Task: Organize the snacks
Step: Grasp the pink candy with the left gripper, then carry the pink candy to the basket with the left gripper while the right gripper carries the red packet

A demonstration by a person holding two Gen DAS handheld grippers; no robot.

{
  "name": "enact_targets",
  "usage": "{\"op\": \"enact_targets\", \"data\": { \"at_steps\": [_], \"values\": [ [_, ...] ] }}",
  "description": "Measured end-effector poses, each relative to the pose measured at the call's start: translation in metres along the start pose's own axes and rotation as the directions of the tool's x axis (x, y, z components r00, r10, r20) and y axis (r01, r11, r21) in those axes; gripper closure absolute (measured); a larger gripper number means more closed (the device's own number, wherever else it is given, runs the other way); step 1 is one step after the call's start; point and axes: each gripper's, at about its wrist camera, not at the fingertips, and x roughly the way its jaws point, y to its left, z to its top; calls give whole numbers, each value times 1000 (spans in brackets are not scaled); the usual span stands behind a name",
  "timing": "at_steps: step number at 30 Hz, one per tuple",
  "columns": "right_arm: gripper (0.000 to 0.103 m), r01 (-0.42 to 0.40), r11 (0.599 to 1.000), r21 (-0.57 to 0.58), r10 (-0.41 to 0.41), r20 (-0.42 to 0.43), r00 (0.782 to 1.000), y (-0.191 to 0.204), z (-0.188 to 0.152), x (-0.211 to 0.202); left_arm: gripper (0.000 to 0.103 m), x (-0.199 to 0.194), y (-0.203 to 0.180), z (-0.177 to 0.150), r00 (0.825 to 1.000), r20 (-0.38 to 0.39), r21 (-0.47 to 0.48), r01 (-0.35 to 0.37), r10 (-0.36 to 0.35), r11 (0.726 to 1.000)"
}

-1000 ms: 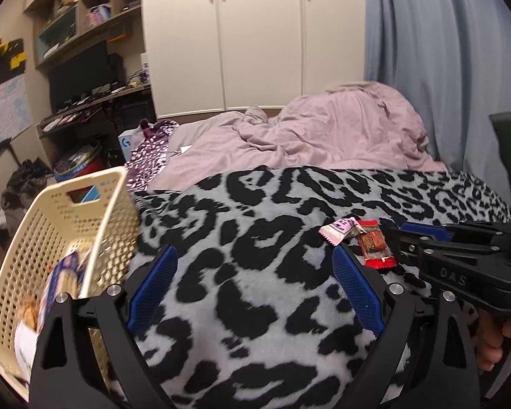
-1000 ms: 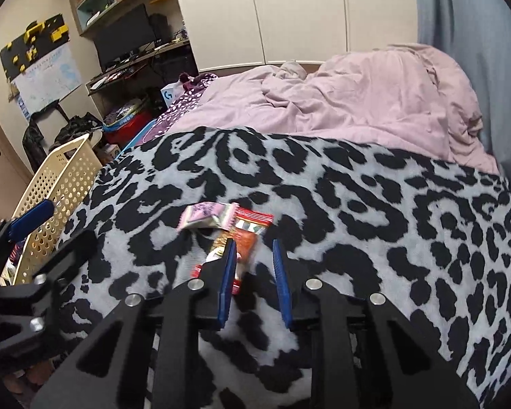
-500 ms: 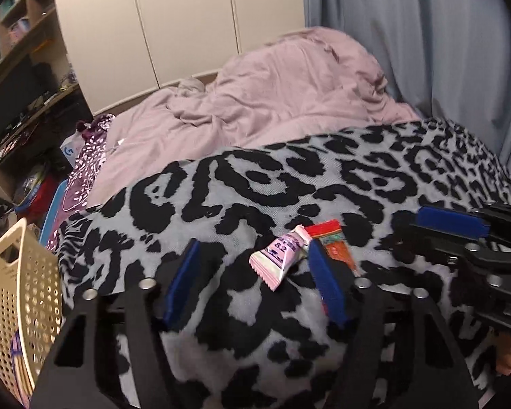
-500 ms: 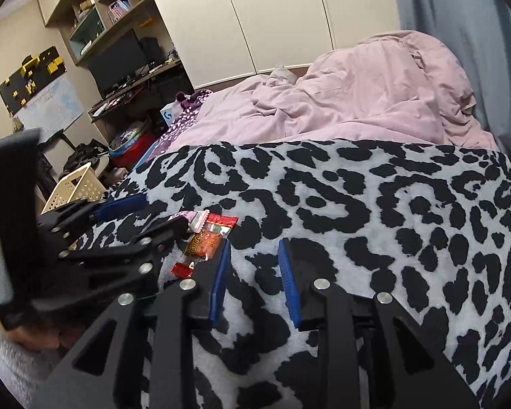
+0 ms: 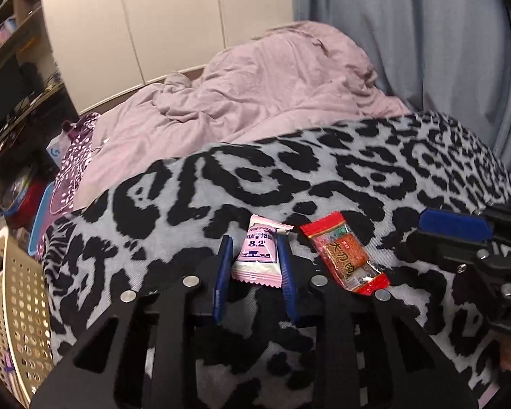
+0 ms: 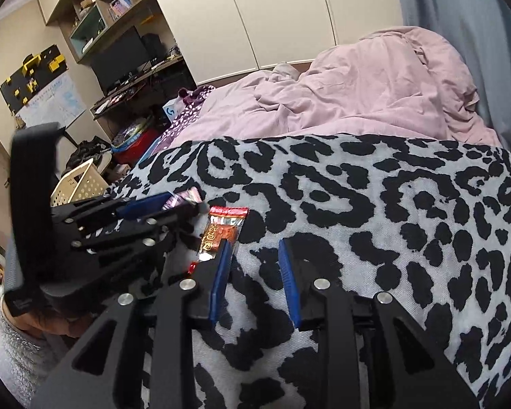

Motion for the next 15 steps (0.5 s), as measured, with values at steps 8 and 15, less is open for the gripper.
{"op": "enact_targets", "data": {
  "at_steps": [8, 15],
  "values": [
    [55, 30, 998, -52, -31, -19, 999, 27, 3, 12, 76, -43, 22, -9, 994, 102, -80, -18, 26, 997],
    [55, 94, 991, -92, -99, -56, 994, 45, 9, 38, 76, -73, 38, -23, 987, 161, -118, -9, 28, 993]
  ]
}}
